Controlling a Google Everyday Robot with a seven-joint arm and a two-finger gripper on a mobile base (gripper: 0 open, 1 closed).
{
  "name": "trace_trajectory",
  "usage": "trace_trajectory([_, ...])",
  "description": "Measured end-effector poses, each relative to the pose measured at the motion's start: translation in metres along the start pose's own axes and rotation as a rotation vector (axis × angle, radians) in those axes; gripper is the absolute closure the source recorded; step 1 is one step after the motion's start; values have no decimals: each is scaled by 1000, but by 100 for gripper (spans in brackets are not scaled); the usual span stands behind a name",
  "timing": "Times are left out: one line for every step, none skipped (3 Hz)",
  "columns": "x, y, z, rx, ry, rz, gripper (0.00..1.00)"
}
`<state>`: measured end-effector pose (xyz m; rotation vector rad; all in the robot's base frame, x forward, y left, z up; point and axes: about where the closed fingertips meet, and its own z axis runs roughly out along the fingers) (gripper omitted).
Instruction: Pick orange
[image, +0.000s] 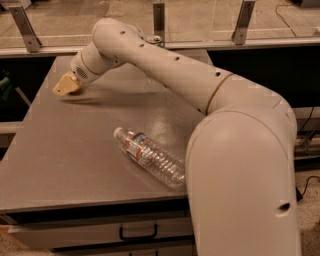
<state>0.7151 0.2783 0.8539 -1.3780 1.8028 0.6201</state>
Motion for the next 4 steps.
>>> trace_trajectory([10,-4,-3,14,-3,22,64])
trace_trajectory([2,-2,-35,28,-60,8,88])
trace_trajectory([-13,9,-91,19,-178,-32,100])
trace_trajectory([-23,17,-151,-14,-351,-46,100])
